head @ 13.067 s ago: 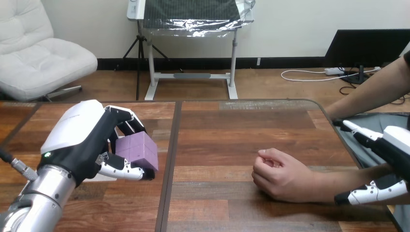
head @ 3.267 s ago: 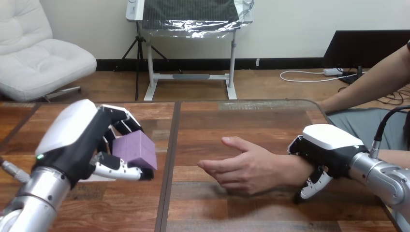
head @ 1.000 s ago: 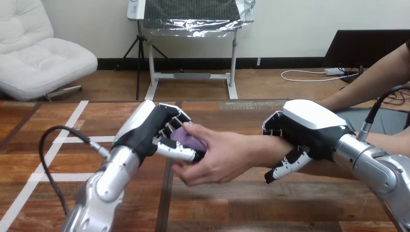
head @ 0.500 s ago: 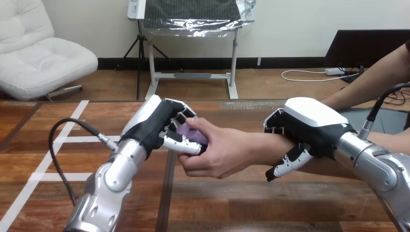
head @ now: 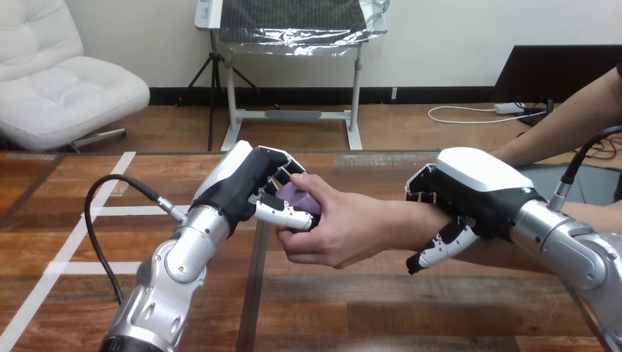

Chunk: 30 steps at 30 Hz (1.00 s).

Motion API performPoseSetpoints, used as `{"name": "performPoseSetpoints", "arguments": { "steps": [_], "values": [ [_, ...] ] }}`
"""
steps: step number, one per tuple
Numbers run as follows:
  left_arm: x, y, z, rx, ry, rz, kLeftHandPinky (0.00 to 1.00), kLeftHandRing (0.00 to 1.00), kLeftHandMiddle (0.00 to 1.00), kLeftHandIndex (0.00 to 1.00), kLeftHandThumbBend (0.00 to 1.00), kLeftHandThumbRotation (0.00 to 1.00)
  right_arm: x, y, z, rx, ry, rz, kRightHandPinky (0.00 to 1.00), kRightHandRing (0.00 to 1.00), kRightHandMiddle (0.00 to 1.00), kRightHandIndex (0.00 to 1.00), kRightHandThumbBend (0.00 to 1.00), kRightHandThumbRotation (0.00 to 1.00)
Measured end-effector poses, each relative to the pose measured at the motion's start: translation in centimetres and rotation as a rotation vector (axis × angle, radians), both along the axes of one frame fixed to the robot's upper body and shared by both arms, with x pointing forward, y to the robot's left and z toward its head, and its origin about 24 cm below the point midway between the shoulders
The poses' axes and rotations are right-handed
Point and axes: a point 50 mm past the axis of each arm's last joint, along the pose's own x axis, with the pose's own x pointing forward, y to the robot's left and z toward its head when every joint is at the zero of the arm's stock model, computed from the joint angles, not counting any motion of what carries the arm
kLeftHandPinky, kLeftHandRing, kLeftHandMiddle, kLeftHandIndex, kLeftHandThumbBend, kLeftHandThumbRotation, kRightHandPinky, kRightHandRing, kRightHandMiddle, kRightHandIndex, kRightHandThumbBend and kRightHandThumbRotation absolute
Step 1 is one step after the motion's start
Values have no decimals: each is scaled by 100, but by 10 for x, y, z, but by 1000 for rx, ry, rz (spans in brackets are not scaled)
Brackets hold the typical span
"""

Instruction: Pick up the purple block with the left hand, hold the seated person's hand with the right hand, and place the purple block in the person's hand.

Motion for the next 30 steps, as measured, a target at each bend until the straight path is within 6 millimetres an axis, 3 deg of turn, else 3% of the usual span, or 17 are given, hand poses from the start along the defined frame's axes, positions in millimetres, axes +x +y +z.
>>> {"name": "performPoseSetpoints", "arguments": {
  "steps": [16,19,25,26,30],
  "values": [
    [0,-3,0,-33,22,-28,35,41,46,49,66,0,-1,-4,0,-2,6,-11,26,33,40,41,84,16],
    [-1,-3,0,-37,34,-36,41,48,52,54,69,7,-1,-5,0,-5,11,-11,28,35,42,44,85,20],
    [-2,-2,3,-45,65,-60,51,60,64,65,74,34,-2,-6,0,-11,29,-3,36,43,50,52,88,36],
    [-2,-1,3,-47,70,-66,54,64,67,68,76,43,-2,-6,0,-11,33,-2,38,47,53,56,90,41],
    [-3,0,5,-64,84,-82,58,67,70,72,79,54,-2,-7,0,-13,48,5,42,52,58,61,93,49]
  ]
}}
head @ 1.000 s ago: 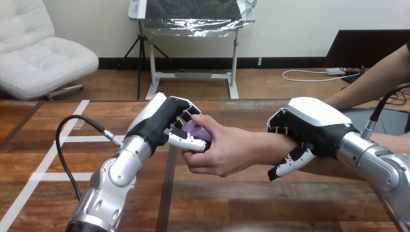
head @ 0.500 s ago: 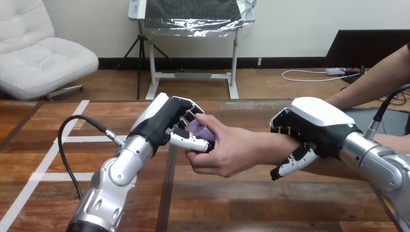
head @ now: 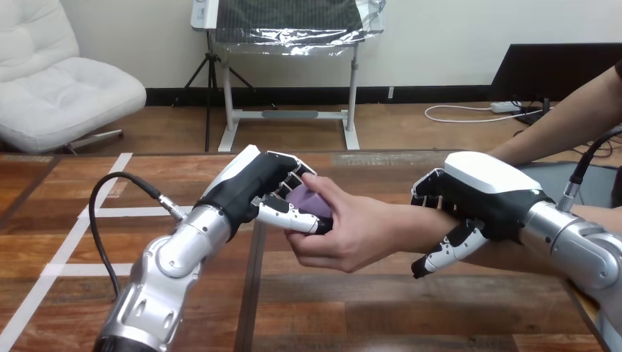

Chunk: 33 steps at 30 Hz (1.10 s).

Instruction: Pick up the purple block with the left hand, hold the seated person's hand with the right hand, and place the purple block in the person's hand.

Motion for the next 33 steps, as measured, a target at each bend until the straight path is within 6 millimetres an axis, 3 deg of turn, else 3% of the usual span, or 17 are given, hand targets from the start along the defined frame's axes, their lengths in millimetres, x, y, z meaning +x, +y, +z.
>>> {"name": "performPoseSetpoints", "arguments": {
  "steps": [5,13,23,33],
  "values": [
    [-2,1,0,-17,8,-15,61,70,73,74,78,67,0,-1,1,-6,10,7,48,60,64,67,94,57],
    [-8,2,-3,-32,5,-27,64,72,74,74,74,77,-1,2,2,-5,1,30,51,64,67,70,95,60],
    [-14,7,-7,-17,-41,-15,67,73,74,74,80,96,-2,2,3,-3,-3,40,51,66,68,70,93,61],
    [-15,15,-3,21,-108,11,67,74,75,74,86,100,-4,1,-1,-1,8,32,54,69,72,74,94,63]
  ]
}}
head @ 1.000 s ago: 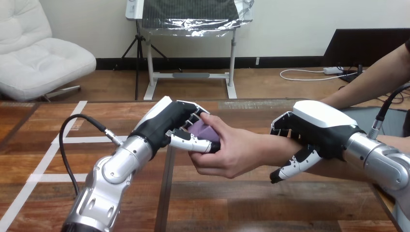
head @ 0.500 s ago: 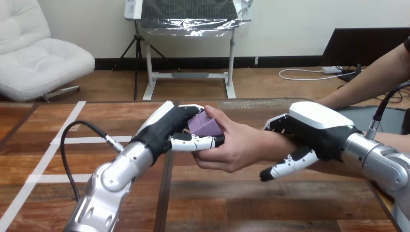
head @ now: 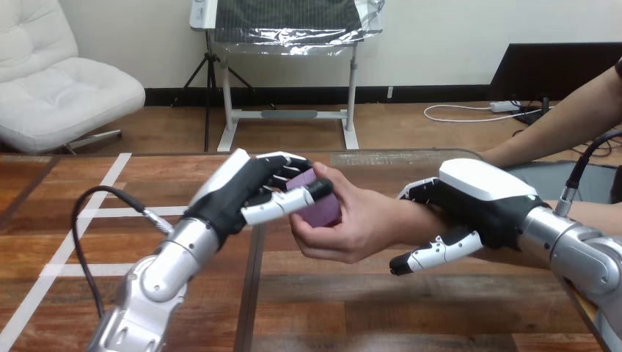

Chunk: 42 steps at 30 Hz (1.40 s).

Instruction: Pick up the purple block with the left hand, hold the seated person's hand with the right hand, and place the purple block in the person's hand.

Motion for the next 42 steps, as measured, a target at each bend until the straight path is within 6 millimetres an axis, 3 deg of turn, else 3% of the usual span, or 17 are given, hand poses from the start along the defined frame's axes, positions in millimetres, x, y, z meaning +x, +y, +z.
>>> {"name": "performPoseSetpoints", "arguments": {
  "steps": [10,20,31,42],
  "values": [
    [-3,11,2,3,-52,37,71,77,77,76,84,100,-4,-2,-5,52,24,-11,64,78,80,81,93,73],
    [-7,15,-1,-6,-65,51,72,82,81,80,83,100,-5,-6,-4,174,55,-28,68,85,88,90,100,88],
    [-17,21,-9,-83,-53,101,83,88,86,84,85,100,-9,-13,-7,371,63,-54,76,90,93,94,100,96],
    [-33,25,-14,-150,-59,155,87,90,87,86,87,100,-15,-16,-14,577,71,-103,85,94,95,95,100,99]
  ]
}}
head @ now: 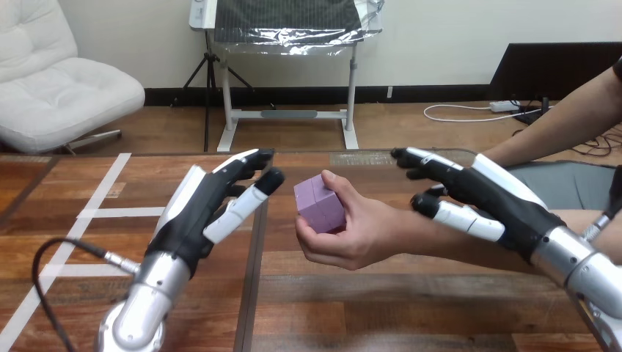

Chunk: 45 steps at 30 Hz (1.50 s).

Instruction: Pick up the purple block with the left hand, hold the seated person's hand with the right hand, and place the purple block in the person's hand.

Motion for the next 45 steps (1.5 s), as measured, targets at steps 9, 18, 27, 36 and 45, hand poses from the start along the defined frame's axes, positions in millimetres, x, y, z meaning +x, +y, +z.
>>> {"name": "performPoseSetpoints", "arguments": {
  "steps": [9,18,27,36,45],
  "values": [
    [-14,2,-1,-52,-21,43,88,89,87,86,80,100,-3,0,-4,95,-19,-46,85,93,96,95,99,100],
    [-34,2,1,-202,-31,98,90,91,88,87,78,100,-8,3,-8,198,-46,-93,85,93,95,94,99,100],
    [-59,-3,1,-410,-9,150,92,93,90,88,77,100,-15,8,-9,302,-57,-113,91,95,95,94,100,100],
    [-92,-8,1,-518,-9,191,91,89,86,85,78,100,-30,23,-12,511,-37,-120,99,97,96,94,100,100],
    [-113,-5,9,-571,-48,196,92,87,84,81,77,100,-46,37,-11,672,-39,-115,98,93,93,91,100,100]
  ]
}}
